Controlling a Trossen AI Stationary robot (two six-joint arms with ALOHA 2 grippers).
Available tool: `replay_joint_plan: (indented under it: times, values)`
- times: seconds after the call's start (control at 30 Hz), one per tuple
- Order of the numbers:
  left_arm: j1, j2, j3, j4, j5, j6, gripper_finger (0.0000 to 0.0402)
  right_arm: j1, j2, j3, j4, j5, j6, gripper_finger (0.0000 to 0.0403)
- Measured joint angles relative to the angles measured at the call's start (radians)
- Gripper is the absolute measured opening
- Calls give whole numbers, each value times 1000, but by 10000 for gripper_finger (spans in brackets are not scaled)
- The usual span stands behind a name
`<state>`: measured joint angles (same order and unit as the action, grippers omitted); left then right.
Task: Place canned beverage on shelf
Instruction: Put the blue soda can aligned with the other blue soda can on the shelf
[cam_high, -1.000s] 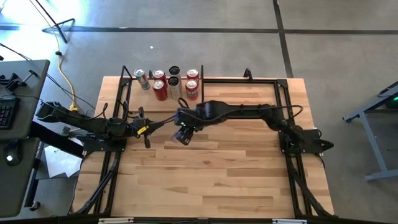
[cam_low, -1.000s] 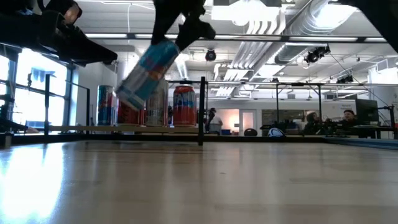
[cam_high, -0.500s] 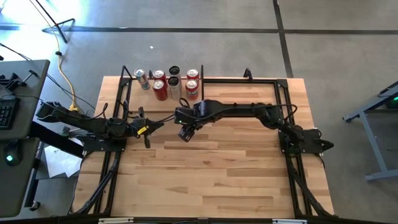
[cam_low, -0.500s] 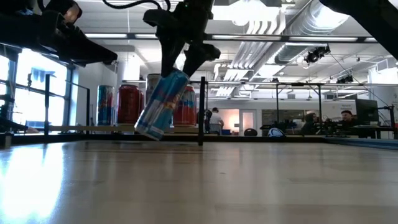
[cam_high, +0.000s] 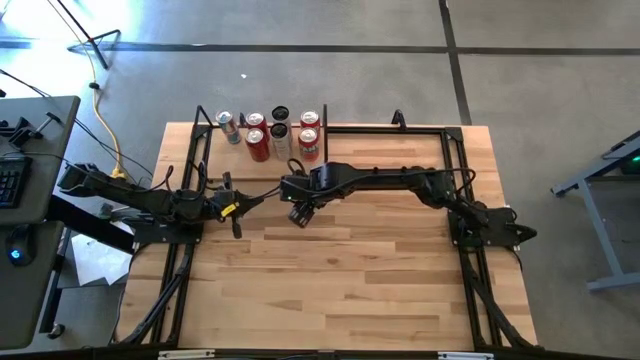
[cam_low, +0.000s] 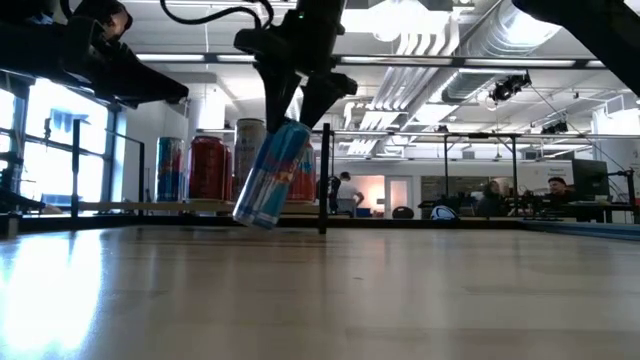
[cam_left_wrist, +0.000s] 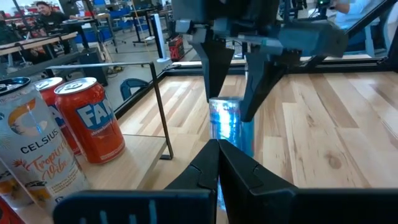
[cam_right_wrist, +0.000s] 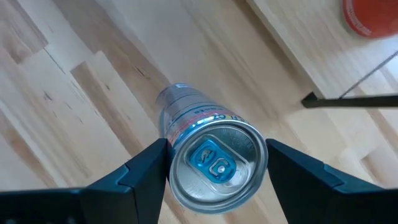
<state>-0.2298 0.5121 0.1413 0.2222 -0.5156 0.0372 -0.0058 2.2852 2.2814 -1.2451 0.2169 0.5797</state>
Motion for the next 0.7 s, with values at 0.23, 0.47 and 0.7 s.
replay_joint_plan:
  times: [0.23,0.47,0.7]
  values:
    - [0,0,0,-6,0,-4,0,8,23,-2,24,16,-65,236]
    - [0,0,0,-16,0,-11,0,14,26,-2,50,20,-92,271]
    - [0,0,0,-16,0,-10,0,14,26,-2,69,19,-114,305]
